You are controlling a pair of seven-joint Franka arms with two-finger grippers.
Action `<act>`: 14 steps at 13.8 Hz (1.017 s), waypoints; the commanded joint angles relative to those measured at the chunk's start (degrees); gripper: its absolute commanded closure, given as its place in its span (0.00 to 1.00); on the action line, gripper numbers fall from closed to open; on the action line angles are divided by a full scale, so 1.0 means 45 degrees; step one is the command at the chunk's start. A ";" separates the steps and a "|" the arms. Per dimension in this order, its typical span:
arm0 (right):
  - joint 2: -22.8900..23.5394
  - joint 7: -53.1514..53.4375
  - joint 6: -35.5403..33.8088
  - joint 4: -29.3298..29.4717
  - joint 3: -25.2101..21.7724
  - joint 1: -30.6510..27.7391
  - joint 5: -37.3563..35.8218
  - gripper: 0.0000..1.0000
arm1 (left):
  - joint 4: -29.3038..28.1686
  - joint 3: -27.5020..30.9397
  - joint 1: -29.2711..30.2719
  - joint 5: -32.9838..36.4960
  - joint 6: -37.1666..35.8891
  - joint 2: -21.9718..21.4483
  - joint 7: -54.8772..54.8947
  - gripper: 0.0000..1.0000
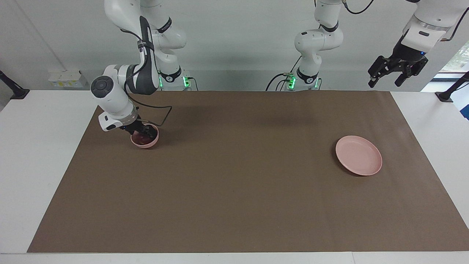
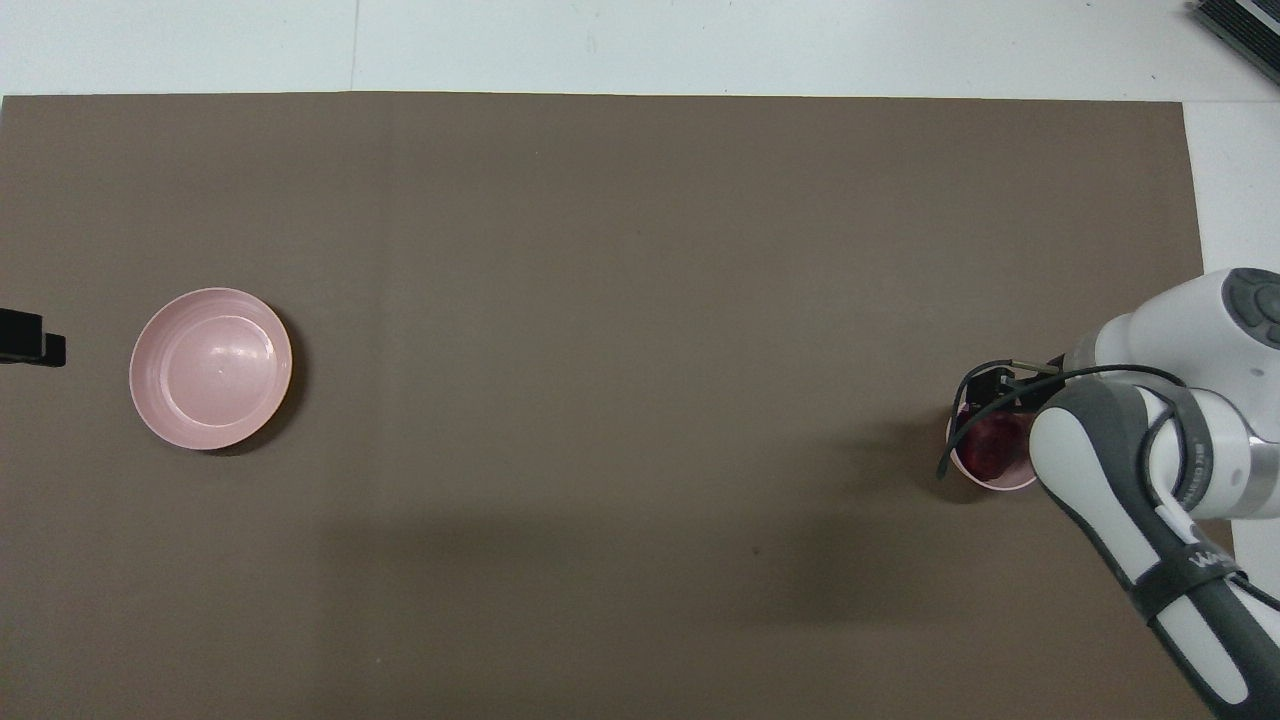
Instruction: Move apple from plate to bowl
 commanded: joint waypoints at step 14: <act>-0.0869 -0.1596 -0.7564 0.7235 0.0765 -0.0424 0.0016 0.00 | -0.0180 0.0544 -0.0817 0.0084 -0.0319 -0.0044 0.0478 0.00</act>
